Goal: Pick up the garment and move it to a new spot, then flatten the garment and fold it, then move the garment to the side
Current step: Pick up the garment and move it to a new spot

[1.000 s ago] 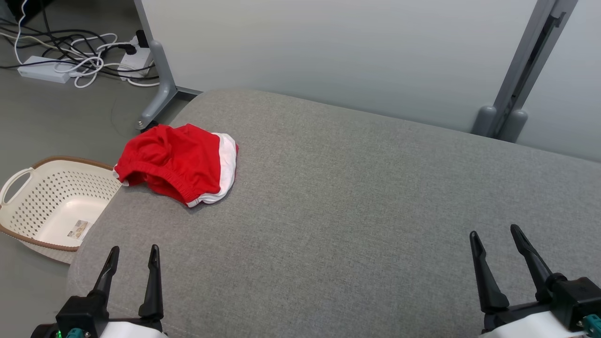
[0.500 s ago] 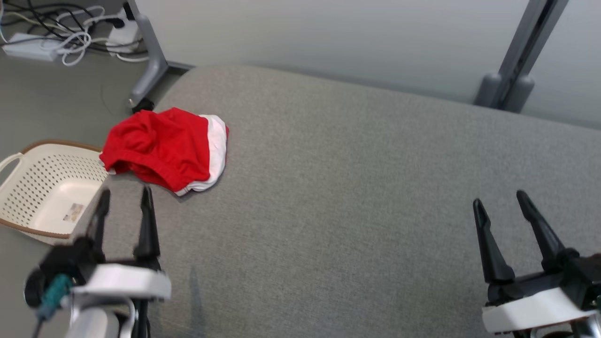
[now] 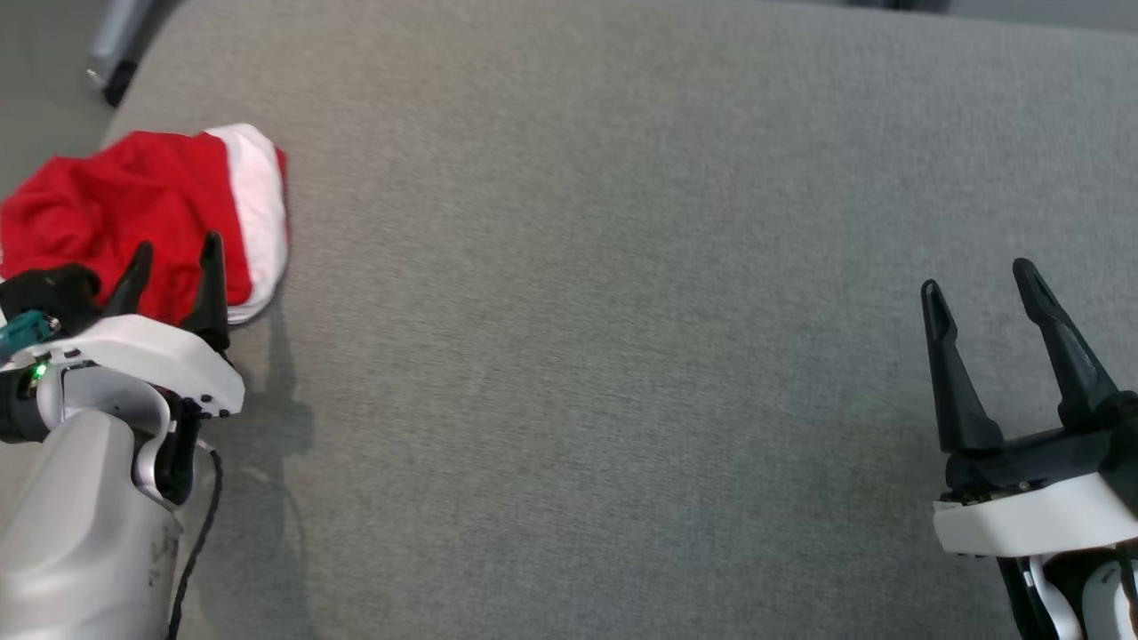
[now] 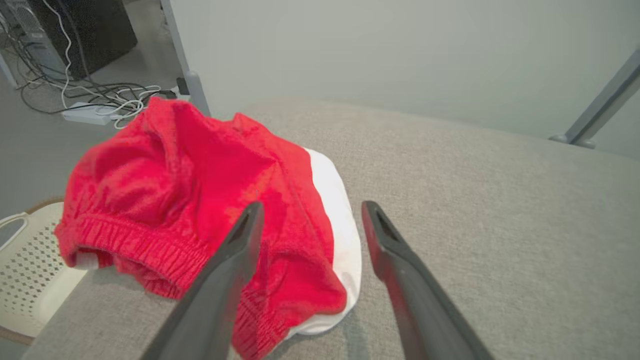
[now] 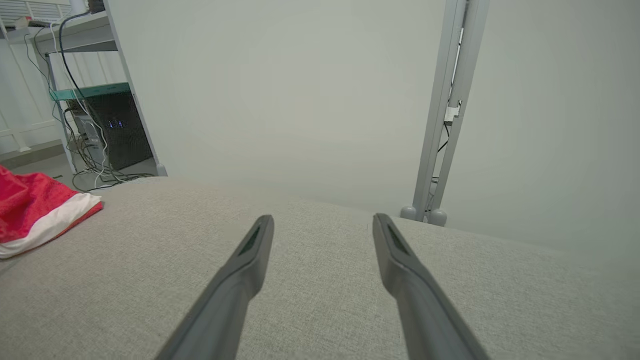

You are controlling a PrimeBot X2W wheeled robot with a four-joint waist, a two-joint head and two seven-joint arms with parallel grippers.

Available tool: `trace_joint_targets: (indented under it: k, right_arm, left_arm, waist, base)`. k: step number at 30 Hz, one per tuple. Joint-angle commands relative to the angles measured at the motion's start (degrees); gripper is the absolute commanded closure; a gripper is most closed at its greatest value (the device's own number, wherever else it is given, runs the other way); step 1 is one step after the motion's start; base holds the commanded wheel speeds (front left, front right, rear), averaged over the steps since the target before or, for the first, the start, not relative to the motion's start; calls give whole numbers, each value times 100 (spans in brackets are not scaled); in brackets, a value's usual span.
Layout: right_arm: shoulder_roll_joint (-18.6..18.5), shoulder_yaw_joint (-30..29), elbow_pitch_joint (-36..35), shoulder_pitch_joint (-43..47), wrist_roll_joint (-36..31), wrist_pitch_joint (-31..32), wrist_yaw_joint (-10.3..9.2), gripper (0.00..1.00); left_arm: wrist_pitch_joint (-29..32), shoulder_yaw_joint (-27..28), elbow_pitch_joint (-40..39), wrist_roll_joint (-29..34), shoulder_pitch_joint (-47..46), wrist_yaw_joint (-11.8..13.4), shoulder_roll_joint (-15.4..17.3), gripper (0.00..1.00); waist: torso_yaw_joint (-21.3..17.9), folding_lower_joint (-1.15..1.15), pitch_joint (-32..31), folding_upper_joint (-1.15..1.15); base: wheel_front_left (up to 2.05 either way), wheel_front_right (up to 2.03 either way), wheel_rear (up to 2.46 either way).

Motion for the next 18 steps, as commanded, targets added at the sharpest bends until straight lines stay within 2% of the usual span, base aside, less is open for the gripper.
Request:
trace_joint_targets:
  k: [1,7,8,9,13,18]
  right_arm:
    - [-27,-15,4,-91,0,-64,1,0]
    - [-13,-10,79,-197,1,-154,1,0]
    - [-13,-15,90,-219,-2,-164,1,0]
    - [-13,-27,97,-240,-4,-170,1,0]
    - [-6,-48,139,-262,-7,-185,1,0]
    - [35,-104,226,-194,14,-247,1,0]
  left_arm:
    - [81,3,341,-62,-263,-59,68,0]
    - [297,18,1507,-143,-841,-85,167,0]
    - [257,21,1623,-155,-928,-104,180,21]
    - [181,13,1717,-128,-994,-98,208,100]
    - [-130,-64,2026,-16,-1139,-51,257,100]
    - [-713,-26,1918,68,-1142,23,300,100]
  waist:
    - [-329,0,385,0]
    - [-445,0,561,0]
    - [-450,0,572,0]
    - [-450,0,578,0]
    - [-432,0,531,0]
    - [-404,0,278,0]
  base:
    - [0,0,0]
    - [0,0,0]
    - [0,0,0]
    - [0,0,0]
    - [0,0,0]
    - [0,0,0]
